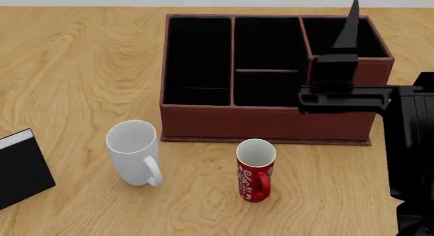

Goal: Pick up the white mug and place it to the right of the caddy.

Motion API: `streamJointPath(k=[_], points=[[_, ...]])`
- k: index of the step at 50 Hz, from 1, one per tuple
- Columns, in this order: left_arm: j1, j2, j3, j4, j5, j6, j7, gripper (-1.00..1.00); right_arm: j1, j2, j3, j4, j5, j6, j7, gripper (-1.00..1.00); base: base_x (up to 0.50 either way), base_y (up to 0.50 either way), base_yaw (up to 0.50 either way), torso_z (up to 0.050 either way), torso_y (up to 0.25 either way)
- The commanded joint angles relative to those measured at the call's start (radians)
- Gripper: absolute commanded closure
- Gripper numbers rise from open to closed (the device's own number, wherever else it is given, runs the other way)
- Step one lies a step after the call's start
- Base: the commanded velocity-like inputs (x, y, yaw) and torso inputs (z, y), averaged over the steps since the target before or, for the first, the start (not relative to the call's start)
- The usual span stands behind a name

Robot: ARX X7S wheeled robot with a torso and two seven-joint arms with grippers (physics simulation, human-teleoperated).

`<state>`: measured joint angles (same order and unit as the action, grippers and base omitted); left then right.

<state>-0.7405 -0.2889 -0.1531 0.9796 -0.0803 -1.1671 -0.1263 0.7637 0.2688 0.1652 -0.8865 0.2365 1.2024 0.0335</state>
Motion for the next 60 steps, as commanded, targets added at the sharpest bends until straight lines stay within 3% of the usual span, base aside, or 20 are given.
streamJointPath(k=[1, 14, 18, 24, 29, 32, 52, 60], points=[[0.020, -0.127, -0.253, 0.034, 0.066, -0.088, 0.009, -1.00, -0.013, 0.009, 0.032, -0.002, 0.019, -0.002, -0.018, -1.00, 0.00, 0.00, 0.00, 0.000, 0.000], [0.180, -0.164, -0.533, 0.067, 0.091, -0.054, 0.123, -1.00, -0.011, 0.010, 0.083, -0.024, 0.048, 0.023, -0.033, -1.00, 0.00, 0.00, 0.00, 0.000, 0.000], [0.194, -0.149, -0.555, 0.066, 0.110, -0.044, 0.143, -1.00, -0.010, 0.012, 0.090, -0.031, 0.049, 0.027, -0.028, -1.00, 0.00, 0.00, 0.00, 0.000, 0.000], [0.184, -0.111, -0.519, 0.067, 0.202, -0.032, 0.194, -1.00, -0.008, 0.002, 0.098, -0.035, 0.053, 0.008, -0.025, -1.00, 0.00, 0.00, 0.00, 0.000, 0.000], [0.118, -0.038, -0.463, 0.067, 0.441, -0.020, 0.374, -1.00, -0.002, 0.004, 0.074, -0.037, 0.051, 0.007, -0.016, -1.00, 0.00, 0.00, 0.00, 0.000, 0.000], [0.103, -0.016, -0.461, 0.065, 0.506, -0.011, 0.430, -1.00, -0.002, 0.000, 0.078, -0.027, 0.047, -0.008, -0.010, -1.00, 0.00, 0.00, 0.00, 0.000, 0.000], [0.102, 0.025, -0.451, 0.048, 0.554, 0.034, 0.467, -1.00, 0.008, -0.005, 0.062, -0.006, 0.063, 0.003, -0.001, -1.00, 0.00, -0.40, 0.00, 0.000, 0.000], [0.097, 0.030, -0.446, 0.047, 0.568, 0.040, 0.476, -1.00, 0.001, -0.004, 0.061, -0.007, 0.065, -0.012, 0.002, -1.00, 0.00, 0.01, 0.00, 0.000, 0.000]])
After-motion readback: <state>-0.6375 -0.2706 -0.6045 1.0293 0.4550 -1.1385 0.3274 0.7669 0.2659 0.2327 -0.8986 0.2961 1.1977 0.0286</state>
